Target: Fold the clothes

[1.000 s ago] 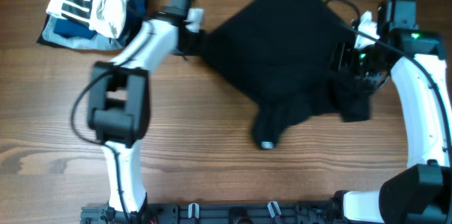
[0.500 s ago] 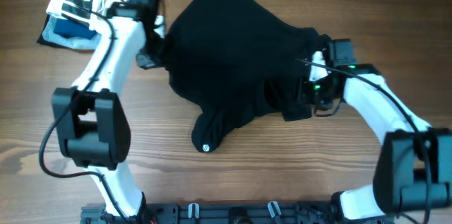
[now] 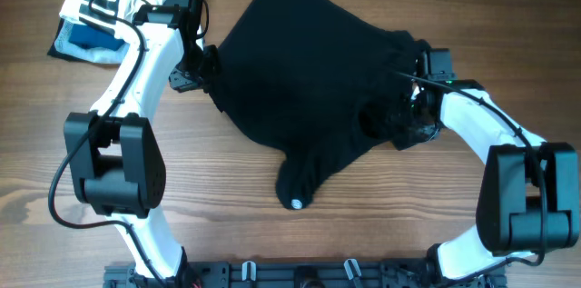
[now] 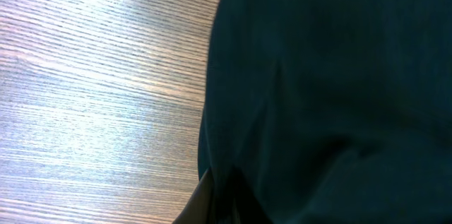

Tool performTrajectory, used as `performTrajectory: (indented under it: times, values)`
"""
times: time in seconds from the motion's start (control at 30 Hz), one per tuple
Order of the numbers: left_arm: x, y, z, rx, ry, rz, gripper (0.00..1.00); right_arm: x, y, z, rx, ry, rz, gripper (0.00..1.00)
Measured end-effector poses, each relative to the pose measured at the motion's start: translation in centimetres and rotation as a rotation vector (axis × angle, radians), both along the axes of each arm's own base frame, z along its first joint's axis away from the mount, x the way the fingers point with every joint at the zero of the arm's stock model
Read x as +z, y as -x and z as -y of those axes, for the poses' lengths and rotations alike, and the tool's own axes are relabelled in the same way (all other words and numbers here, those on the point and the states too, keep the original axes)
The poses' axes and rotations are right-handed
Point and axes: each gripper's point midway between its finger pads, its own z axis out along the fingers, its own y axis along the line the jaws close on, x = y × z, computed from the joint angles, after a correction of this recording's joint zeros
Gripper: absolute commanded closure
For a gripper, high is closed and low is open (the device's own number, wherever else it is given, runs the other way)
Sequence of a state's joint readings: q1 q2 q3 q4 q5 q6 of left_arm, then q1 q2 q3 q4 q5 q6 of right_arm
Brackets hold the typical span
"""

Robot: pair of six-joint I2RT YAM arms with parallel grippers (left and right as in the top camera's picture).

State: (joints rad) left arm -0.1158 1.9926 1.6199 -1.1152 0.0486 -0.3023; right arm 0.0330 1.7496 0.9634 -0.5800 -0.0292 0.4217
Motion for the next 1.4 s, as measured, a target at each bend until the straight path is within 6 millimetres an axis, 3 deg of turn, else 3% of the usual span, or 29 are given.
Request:
performTrajectory:
  times: [0.1, 0.2, 0.3, 0.4, 0.47, 0.57, 0.6, 0.7, 0.77, 0.9, 1.0, 1.07, 1.17, 1.3, 1.4]
  values:
    - [0.0, 0.1, 0.5, -0.007, 0.017, -0.002, 0.96, 0.2, -1.5, 2.1, -0.036, 0.04, 0.06, 0.42]
    - [0.1, 0.4, 2.7, -0.044, 0.066, -0.008, 0.96, 0.4, -2.6, 5.0, -0.086, 0.072, 0.11, 0.42]
    - [0.2, 0.9, 6.3, -0.123, 0.096, -0.001, 0.96, 0.8, -3.3, 8.7, -0.144, 0.096, 0.157, 0.42]
    - [0.3, 1.6, 11.3, -0.242, 0.12, 0.033, 0.96, 1.0, -3.4, 11.7, -0.166, 0.083, 0.194, 0.42]
    - [0.3, 2.7, 15.1, -0.336, 0.139, 0.058, 0.96, 1.0, -3.1, 11.2, -0.119, 0.029, 0.185, 0.38]
    - [0.6, 3.1, 18.8, -0.417, 0.162, 0.113, 0.96, 1.5, -3.0, 8.9, -0.037, -0.073, 0.162, 0.35]
    - [0.7, 3.5, 20.4, -0.454, 0.172, 0.132, 0.85, 1.8, -3.1, 8.2, -0.012, -0.104, 0.163, 0.35]
    - [0.8, 4.9, 23.6, -0.529, 0.191, 0.157, 0.0, 2.9, -3.7, 6.8, 0.032, -0.171, 0.184, 0.34]
    - [0.8, 5.7, 25.1, -0.566, 0.196, 0.17, 0.0, 3.4, -4.2, 6.5, 0.048, -0.193, 0.205, 0.33]
    - [0.7, 5.5, 24.6, -0.559, 0.156, 0.181, 0.0, 3.8, -4.5, 6.1, 0.057, -0.215, 0.218, 0.33]
    - [0.4, 4.2, 21.4, -0.481, 0.118, 0.15, 0.02, 3.8, -4.4, 6.0, 0.059, -0.22, 0.212, 0.33]
    - [0.1, 3.4, 18.1, -0.405, 0.092, 0.106, 0.25, 3.8, -4.4, 6.0, 0.059, -0.22, 0.212, 0.32]
    - [-0.9, 3.4, 15.6, -0.369, 0.074, 0.066, 0.32, 3.8, -4.4, 6.0, 0.059, -0.22, 0.214, 0.32]
    - [-2.5, 5.4, 16.1, -0.413, 0.071, 0.022, 0.42, 3.8, -4.4, 6.0, 0.056, -0.221, 0.213, 0.32]
    - [-2.6, 6.1, 17.2, -0.482, 0.077, 0.022, 0.41, 3.8, -4.4, 6.0, 0.056, -0.221, 0.213, 0.32]
